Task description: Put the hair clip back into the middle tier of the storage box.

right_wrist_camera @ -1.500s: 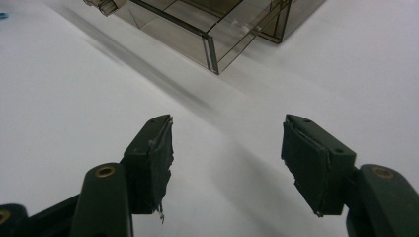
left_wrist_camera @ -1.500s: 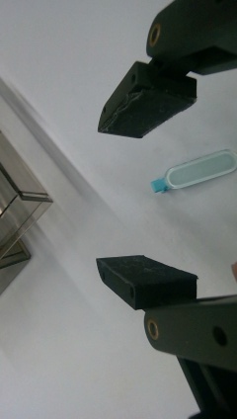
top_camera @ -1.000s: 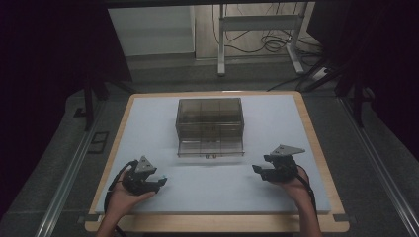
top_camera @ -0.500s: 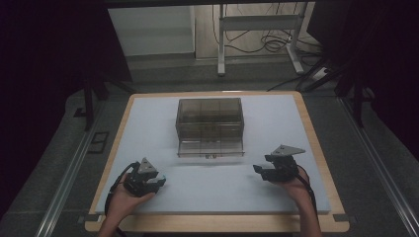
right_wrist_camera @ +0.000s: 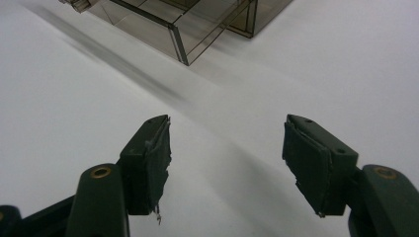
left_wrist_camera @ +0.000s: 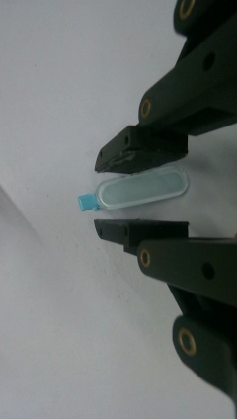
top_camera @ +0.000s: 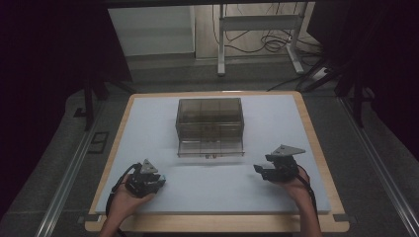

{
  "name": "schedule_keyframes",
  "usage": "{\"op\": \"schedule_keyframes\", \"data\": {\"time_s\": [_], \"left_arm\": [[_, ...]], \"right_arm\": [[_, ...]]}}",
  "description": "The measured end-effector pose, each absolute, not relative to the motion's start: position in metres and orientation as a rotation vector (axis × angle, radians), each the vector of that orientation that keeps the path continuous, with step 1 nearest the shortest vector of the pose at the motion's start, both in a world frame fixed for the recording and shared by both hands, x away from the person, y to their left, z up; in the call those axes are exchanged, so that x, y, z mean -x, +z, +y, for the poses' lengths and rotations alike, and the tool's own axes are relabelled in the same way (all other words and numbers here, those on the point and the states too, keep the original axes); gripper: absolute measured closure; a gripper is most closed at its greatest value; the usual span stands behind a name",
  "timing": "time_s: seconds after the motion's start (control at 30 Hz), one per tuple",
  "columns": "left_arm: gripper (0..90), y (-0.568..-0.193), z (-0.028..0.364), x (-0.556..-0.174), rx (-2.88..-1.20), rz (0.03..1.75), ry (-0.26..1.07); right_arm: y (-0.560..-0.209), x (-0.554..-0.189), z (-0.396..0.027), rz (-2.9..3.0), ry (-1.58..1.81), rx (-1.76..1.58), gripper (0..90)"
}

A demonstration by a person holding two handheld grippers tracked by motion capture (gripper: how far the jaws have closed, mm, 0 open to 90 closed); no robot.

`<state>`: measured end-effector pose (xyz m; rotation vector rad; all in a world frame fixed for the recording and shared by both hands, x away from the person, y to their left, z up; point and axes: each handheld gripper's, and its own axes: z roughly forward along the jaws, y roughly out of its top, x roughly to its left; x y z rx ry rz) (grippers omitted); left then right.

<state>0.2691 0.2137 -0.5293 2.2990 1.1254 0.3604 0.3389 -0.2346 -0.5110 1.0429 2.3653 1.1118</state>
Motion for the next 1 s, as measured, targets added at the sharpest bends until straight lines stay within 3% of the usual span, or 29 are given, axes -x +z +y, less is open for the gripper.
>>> {"op": "schedule_keyframes", "data": {"time_s": [0.2, 1.0], "left_arm": [[76.7, -0.5296, 0.2141, -0.2697, -2.290, 1.125, 0.355], [77.2, -0.5203, 0.2187, -0.2726, -2.220, 1.112, 0.383]], "right_arm": [[-0.5110, -0.3389, -0.2349, 2.362, 1.114, -1.045, 34.5], [-0.5124, -0.3373, -0.2378, 2.377, 1.123, -1.080, 31.1]]}}
